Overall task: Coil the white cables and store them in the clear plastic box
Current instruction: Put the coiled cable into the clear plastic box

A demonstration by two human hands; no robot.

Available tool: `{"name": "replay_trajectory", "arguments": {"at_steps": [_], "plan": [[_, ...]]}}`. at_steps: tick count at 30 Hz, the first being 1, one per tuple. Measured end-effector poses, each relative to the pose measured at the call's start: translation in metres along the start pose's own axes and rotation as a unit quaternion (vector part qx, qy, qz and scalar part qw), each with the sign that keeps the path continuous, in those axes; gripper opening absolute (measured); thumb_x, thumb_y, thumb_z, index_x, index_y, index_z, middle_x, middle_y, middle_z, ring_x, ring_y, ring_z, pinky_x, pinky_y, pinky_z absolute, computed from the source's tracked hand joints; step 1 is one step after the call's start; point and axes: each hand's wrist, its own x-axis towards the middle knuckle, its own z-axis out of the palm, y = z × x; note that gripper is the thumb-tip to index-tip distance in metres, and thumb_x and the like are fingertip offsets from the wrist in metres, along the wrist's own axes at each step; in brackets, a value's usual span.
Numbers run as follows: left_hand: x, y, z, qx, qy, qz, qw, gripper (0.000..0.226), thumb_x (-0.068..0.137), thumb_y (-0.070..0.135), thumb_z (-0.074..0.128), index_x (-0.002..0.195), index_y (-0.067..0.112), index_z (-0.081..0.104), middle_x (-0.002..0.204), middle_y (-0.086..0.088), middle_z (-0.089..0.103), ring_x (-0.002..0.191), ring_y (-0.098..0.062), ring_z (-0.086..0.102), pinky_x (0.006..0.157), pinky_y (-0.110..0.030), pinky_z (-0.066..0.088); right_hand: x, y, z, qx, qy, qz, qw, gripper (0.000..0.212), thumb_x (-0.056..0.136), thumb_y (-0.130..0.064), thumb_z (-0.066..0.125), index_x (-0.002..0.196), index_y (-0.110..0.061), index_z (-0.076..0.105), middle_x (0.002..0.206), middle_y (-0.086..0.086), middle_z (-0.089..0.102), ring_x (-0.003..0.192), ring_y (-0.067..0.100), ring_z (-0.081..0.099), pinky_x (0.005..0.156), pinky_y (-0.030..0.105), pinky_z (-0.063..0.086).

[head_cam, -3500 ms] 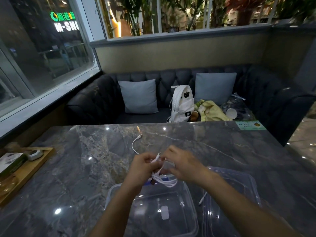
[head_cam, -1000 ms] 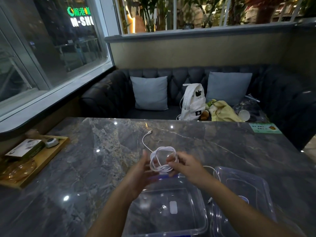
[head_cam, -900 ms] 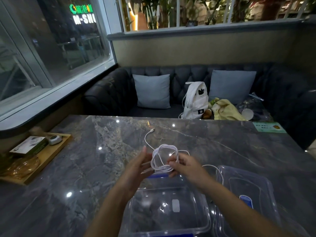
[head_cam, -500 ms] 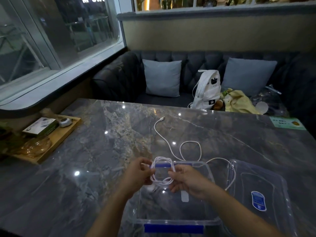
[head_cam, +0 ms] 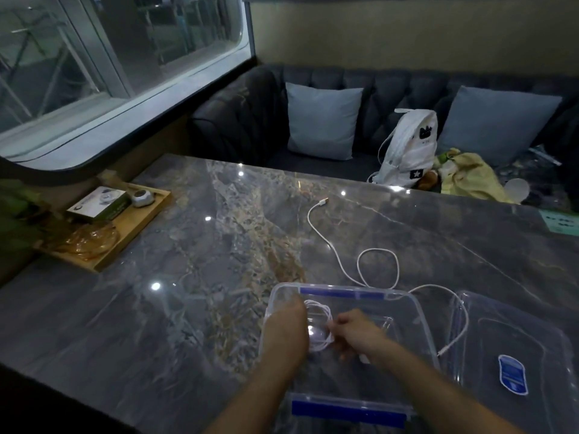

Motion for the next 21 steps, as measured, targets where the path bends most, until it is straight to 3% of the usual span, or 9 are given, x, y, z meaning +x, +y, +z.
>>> {"name": "replay_trajectory", "arguments": {"at_steps": [4, 9, 14, 18, 21], "plan": [[0.005, 0.001, 0.004, 0.024, -0.005, 0.032, 0.999, 0.038, 0.095, 0.009, 0.032, 0.133, 0.005, 0.033, 0.120, -0.013, 0.061, 0.105, -0.025, 0.063, 0.088, -0.033, 0.048, 0.014, 0.009, 0.004, -0.003, 0.058, -0.028, 0.998, 0.019, 0.086, -0.008, 0.059, 0.068, -0.008, 0.056, 0.061, 0.012, 0.059, 0.055, 0.022, 0.057, 0.057, 0.037, 0.051], [0.006, -0.002, 0.008, 0.010, -0.005, 0.032, 0.999, 0.043, 0.094, 0.014, 0.037, 0.136, 0.006, 0.031, 0.124, -0.012, 0.058, 0.106, -0.021, 0.060, 0.089, -0.029, 0.046, 0.022, 0.014, 0.010, 0.004, 0.071, -0.014, 0.997, 0.023, 0.086, -0.006, 0.058, 0.064, -0.011, 0.053, 0.054, 0.005, 0.059, 0.041, 0.011, 0.058, 0.044, 0.029, 0.053], [0.007, -0.001, 0.011, 0.024, -0.060, 0.027, 0.998, 0.037, 0.095, 0.019, 0.037, 0.131, 0.008, 0.040, 0.130, -0.011, 0.054, 0.114, -0.022, 0.055, 0.096, -0.028, 0.041, 0.023, 0.013, 0.004, -0.081, 0.087, -0.027, 0.992, 0.008, 0.085, -0.016, 0.058, 0.078, -0.013, 0.055, 0.069, 0.006, 0.062, 0.064, 0.022, 0.060, 0.061, 0.037, 0.052], [0.009, 0.001, 0.009, 0.019, -0.071, 0.021, 0.997, 0.033, 0.094, 0.021, 0.040, 0.124, 0.010, 0.048, 0.124, -0.010, 0.059, 0.109, -0.023, 0.059, 0.092, -0.030, 0.044, 0.017, 0.009, -0.009, -0.150, 0.060, -0.016, 0.987, 0.016, 0.086, -0.026, 0.056, 0.093, -0.011, 0.056, 0.092, 0.014, 0.067, 0.072, 0.023, 0.060, 0.069, 0.035, 0.051], [0.011, 0.009, -0.003, 0.003, -0.062, 0.023, 0.998, 0.029, 0.093, 0.024, 0.043, 0.117, 0.012, 0.053, 0.119, -0.009, 0.063, 0.105, -0.023, 0.062, 0.088, -0.031, 0.047, 0.009, 0.003, -0.025, -0.250, 0.047, -0.041, 0.966, 0.022, 0.085, -0.025, 0.054, 0.101, -0.010, 0.059, 0.106, 0.010, 0.065, 0.093, 0.023, 0.060, 0.078, 0.029, 0.044]]}}
